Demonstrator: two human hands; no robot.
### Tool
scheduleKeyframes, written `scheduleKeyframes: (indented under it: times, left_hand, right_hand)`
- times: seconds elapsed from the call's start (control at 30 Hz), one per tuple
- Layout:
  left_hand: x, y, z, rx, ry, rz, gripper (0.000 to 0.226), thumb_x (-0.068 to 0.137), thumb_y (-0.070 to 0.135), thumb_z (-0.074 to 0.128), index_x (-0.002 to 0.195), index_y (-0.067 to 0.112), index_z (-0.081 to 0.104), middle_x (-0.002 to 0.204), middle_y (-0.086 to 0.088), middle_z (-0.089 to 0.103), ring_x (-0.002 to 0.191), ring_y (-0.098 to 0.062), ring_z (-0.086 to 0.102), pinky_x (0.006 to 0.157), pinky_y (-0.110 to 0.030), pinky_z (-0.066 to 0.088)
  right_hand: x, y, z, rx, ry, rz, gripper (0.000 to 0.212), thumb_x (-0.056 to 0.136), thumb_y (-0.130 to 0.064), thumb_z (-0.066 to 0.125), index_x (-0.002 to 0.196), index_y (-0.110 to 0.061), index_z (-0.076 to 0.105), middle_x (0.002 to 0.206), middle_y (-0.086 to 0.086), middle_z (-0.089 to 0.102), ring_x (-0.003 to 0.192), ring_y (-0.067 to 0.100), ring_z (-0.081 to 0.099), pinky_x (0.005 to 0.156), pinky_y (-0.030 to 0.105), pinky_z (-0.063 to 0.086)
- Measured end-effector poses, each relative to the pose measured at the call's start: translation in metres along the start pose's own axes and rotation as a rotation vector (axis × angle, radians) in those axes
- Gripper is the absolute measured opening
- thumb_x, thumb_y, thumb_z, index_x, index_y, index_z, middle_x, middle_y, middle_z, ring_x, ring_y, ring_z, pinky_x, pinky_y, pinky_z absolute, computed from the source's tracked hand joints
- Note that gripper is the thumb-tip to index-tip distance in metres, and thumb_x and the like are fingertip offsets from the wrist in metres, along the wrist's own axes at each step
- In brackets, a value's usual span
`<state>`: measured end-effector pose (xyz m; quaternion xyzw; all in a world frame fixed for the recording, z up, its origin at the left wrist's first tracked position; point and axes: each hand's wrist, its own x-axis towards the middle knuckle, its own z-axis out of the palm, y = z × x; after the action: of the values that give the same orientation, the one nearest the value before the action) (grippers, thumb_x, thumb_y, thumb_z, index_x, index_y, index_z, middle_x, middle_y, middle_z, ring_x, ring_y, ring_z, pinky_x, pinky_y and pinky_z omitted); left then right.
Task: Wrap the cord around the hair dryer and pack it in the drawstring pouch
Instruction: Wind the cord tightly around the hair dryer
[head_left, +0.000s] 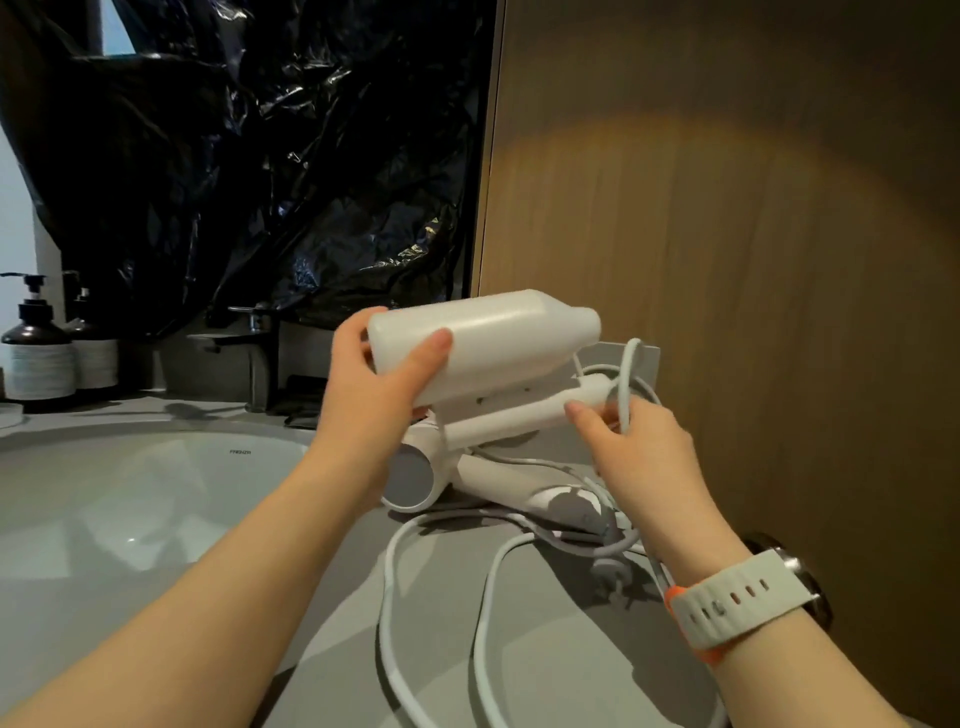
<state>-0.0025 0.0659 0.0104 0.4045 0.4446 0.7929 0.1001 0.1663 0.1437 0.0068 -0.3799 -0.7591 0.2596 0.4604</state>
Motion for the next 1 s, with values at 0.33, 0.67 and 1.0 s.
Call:
scheduleKeyframes:
  times: [0.33,0.67,1.0]
  left_hand:
    - [0.029,0.002,-0.047,0.077,0.225,-0.012,0.032,0.085,0.039,0.06,0.112,0.025,0.051,0.098,0.006,0.053,0.087,-0.015,0.054,0.066,-0.032,0.048]
    - [0.03,0.007,-0.055,0.054,0.163,0.016,0.029,0.084,0.027,0.063,0.11,0.021,0.051,0.096,0.004,0.052,0.083,-0.015,0.052,0.051,-0.025,0.046]
    - [0.026,0.007,-0.05,0.185,-0.1,0.072,0.064,0.069,0.04,0.076,0.119,0.041,0.036,0.117,0.012,0.049,0.101,-0.011,0.055,0.071,-0.029,0.05]
  right_hand:
    - [0.012,-0.025,-0.013,-0.512,0.385,-0.732,0.024,0.088,-0.036,0.054,0.082,-0.018,0.069,0.069,-0.004,0.05,0.052,0.016,0.047,0.041,0.014,0.024]
    - [0.026,-0.058,-0.02,-0.12,-0.241,-0.409,0.016,0.084,-0.014,0.064,0.096,-0.024,0.066,0.077,-0.011,0.06,0.065,0.004,0.053,0.063,0.019,0.043]
    - [0.031,-0.064,0.002,-0.205,-0.136,-0.272,0.007,0.09,-0.019,0.055,0.094,-0.024,0.058,0.098,-0.002,0.064,0.071,0.013,0.055,0.052,0.026,0.044]
